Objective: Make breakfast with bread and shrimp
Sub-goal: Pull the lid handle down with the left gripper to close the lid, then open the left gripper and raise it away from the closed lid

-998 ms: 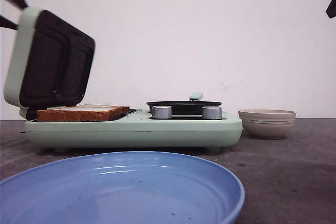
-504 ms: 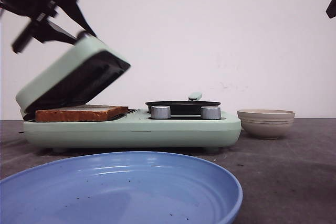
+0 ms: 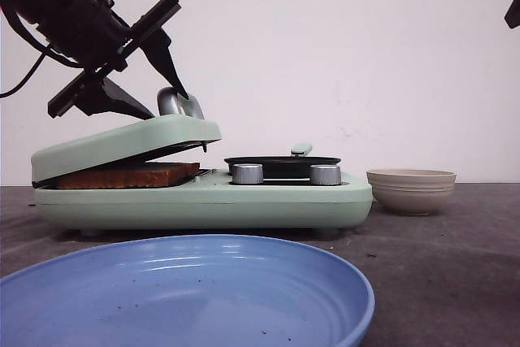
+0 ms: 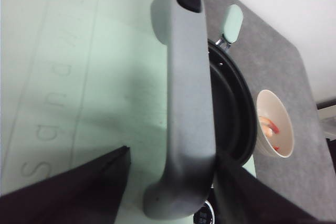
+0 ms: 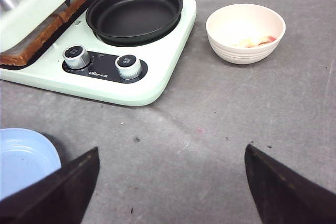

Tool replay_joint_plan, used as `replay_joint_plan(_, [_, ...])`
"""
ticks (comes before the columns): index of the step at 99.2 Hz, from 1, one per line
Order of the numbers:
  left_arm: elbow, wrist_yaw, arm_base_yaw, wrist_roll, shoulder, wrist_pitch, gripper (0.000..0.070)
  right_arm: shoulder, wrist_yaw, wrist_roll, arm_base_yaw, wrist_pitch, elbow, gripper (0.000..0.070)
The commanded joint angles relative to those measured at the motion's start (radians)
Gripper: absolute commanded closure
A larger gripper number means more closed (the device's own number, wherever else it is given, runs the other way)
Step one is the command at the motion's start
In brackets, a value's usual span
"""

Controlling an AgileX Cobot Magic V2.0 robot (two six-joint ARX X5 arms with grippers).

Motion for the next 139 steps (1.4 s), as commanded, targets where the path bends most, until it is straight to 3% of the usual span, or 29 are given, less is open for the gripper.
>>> replay_joint_plan(1, [-0.009, -0.061, 0.012, 0.01, 0.018, -0.026, 0.0408, 0.004, 0.001, 0.01, 0.008, 0.006, 0.003, 0.016])
replay_joint_plan(10, [-0.006, -0.059, 0.011, 0.019, 0.018, -0.026, 0.026, 0.004, 0.0, 0.01, 0.008, 0.006, 0.003, 0.016])
replay_joint_plan(15, [-0.002, -0.048, 0.011, 0.024, 0.018, -0.026, 0.0224, 0.004, 0.0, 0.01, 0.008, 0.006, 0.003, 0.016])
replay_joint_plan(50, [0.031, -0.031, 0.011, 0.139, -0.071, -0.043, 0.0225, 0.004, -0.002, 0.01, 0.008, 0.007, 0.003, 0.016])
replay_joint_plan(85, [0.067, -0.057, 0.011, 0.412, -0.278, -0.139, 0.0226, 0.004, -0.002, 0.01, 0.008, 0.008, 0.003, 0.016])
replay_joint_plan(120, [0.068, -0.243, 0.011, 0.693, -0.525, -0.249, 0.0227, 0.003, -0.035, 0.01, 0.008, 0.023, 0.005, 0.016])
replay_joint_plan(139, [0.068, -0.312, 0.016, 0.748, -0.625, -0.311, 0.0229, 0.003, -0.04, 0.018, 0.008, 0.022, 0.006, 0.016])
